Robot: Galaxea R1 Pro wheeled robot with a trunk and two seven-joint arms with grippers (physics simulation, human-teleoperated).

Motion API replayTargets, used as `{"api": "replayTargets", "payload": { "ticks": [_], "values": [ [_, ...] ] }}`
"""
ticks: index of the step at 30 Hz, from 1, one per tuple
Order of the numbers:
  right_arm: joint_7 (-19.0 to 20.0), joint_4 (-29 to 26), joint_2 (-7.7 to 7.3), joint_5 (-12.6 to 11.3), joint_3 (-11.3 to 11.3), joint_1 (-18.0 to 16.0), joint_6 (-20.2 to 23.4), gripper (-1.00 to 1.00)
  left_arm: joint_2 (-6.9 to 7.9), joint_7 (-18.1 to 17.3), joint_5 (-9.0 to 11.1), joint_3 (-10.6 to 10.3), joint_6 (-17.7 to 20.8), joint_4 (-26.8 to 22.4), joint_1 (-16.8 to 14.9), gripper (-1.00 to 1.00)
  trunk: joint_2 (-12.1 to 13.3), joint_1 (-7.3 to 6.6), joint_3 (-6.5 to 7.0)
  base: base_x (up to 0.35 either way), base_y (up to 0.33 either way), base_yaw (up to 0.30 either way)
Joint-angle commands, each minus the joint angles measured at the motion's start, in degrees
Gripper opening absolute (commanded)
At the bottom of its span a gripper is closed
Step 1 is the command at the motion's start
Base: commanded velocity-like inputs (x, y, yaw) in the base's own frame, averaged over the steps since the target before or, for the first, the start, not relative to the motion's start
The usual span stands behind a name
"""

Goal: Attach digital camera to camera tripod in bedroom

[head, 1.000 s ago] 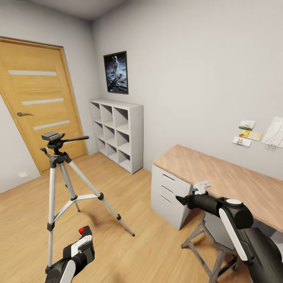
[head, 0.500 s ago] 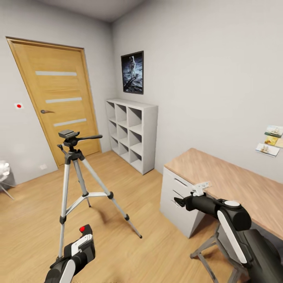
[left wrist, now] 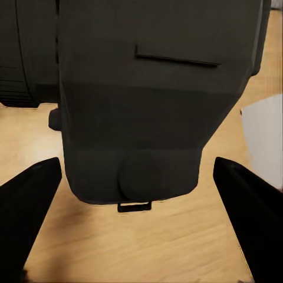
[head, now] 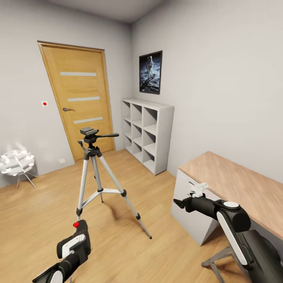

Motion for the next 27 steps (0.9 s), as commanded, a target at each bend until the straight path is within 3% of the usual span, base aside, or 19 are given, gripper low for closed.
{"api": "replayTargets", "payload": {
  "ticks": [1, 7, 11, 12, 27],
  "values": [
    [-0.29, -0.06, -0.07, -0.59, 0.03, -0.04, 0.35, 1.0, 0.38, -0.61, 1.17, 0.08, 0.33, -1.14, 0.88, -1.0, -0.13, 0.04, -0.13, 0.0, 0.0, 0.254],
    [-0.18, -0.06, -1.25, -0.7, 0.54, 0.02, 0.15, 1.0, 3.79, -4.6, 7.09, 0.98, 0.15, -4.71, 5.15, -1.0, -0.13, 0.04, -0.13, 0.0, 0.0, 0.254],
    [0.29, -0.06, -1.83, -0.72, 1.37, 0.07, -1.7, 1.0, 4.46, -5.8, 9.59, 5.41, -1.0, -5.46, 6.39, -1.0, -0.13, 0.04, -0.13, 0.0, 0.0, 0.254],
    [1.63, -0.06, -2.12, -0.71, 1.69, 0.23, -3.3, 1.0, 4.57, -6.52, 10.37, 8.12, -1.68, -5.6, 6.93, -1.0, -0.13, 0.04, -0.13, 0.0, 0.0, 0.254],
    [7.44, -0.02, -3.21, -0.62, 1.95, 1.02, -5.41, 1.0, 4.6, -7.12, 10.99, 13.8, -2.38, -5.44, 7.56, -1.0, -0.13, 0.04, -0.13, 0.0, 0.0, 0.254]
  ]
}}
